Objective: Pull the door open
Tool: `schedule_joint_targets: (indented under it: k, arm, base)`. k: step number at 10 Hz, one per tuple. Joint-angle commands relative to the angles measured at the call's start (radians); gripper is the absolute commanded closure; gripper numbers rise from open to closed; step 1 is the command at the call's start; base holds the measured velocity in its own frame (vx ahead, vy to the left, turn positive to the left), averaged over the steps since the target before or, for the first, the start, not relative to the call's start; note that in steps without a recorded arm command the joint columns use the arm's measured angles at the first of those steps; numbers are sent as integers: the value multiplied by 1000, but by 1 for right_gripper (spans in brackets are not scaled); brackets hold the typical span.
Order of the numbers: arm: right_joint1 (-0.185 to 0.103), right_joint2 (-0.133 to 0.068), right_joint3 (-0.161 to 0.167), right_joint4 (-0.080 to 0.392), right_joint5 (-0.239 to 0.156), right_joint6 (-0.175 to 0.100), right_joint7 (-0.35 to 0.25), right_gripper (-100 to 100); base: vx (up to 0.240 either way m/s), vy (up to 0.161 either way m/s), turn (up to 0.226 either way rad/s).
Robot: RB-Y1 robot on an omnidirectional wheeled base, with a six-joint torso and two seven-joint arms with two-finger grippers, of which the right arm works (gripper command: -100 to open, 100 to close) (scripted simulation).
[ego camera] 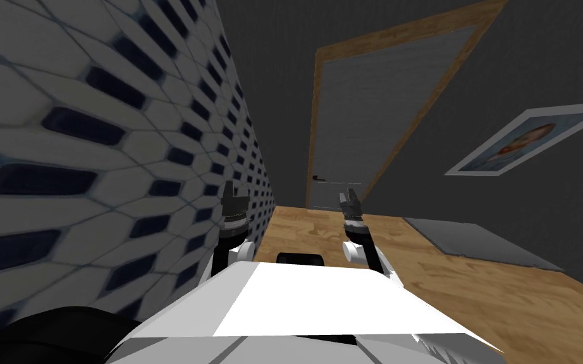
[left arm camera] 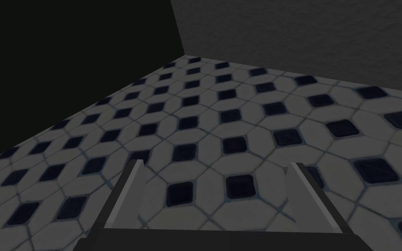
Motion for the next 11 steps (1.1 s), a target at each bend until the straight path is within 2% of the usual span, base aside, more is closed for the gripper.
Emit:
schedule_joint_targets:
  k: [1, 11]
  arm:
    - [-12, -7, 2, 47, -6, -12, -7, -100]
    - [-84, -61, 3, 317, -50, -64, -54, -100]
  base:
    - [103, 10, 8]
    - [97, 18, 6]
